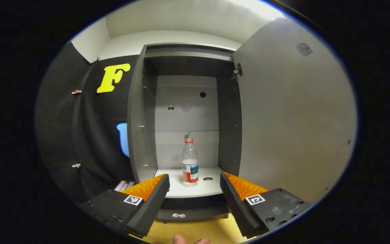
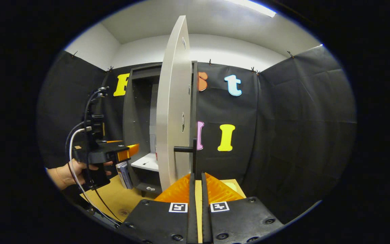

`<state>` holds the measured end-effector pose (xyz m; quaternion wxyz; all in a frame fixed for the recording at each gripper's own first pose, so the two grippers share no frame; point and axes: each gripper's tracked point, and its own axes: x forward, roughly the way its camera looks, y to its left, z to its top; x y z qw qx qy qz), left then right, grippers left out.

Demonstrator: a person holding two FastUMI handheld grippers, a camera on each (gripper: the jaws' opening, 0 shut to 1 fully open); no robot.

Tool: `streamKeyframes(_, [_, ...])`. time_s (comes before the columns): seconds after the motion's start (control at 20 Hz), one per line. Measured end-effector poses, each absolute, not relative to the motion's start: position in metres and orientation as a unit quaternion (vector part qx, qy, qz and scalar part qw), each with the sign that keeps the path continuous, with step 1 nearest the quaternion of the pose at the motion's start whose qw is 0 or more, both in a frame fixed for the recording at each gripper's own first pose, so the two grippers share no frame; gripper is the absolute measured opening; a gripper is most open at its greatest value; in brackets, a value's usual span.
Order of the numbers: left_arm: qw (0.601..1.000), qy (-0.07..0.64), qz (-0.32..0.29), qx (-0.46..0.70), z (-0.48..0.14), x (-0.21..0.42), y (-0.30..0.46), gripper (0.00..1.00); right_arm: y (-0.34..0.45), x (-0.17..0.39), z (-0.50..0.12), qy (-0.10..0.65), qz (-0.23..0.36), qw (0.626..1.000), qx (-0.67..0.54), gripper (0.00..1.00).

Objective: Open the cabinet door with the right hand, grasp the bottle in the cabinet with the left hand and place it on the coaster, then close the cabinet door with the right hand.

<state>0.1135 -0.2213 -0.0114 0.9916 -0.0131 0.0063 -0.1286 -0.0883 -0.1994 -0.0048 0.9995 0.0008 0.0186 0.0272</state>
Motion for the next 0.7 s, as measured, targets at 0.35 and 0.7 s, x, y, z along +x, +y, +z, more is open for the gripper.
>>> streamKeyframes(0.35, [0.992,0.012,-0.121,-0.022,-0.023,0.209,-0.252,0.92,-0.271,-0.097,-0.001,-0.01,-0.059,0.998,0.019,0.96])
streamKeyframes(0.7, [0.997,0.03,-0.078,-0.001,-0.06,0.277,-0.256,0.95,-0.289,-0.1,-0.008,-0.023,-0.084,0.996,-0.006,0.96])
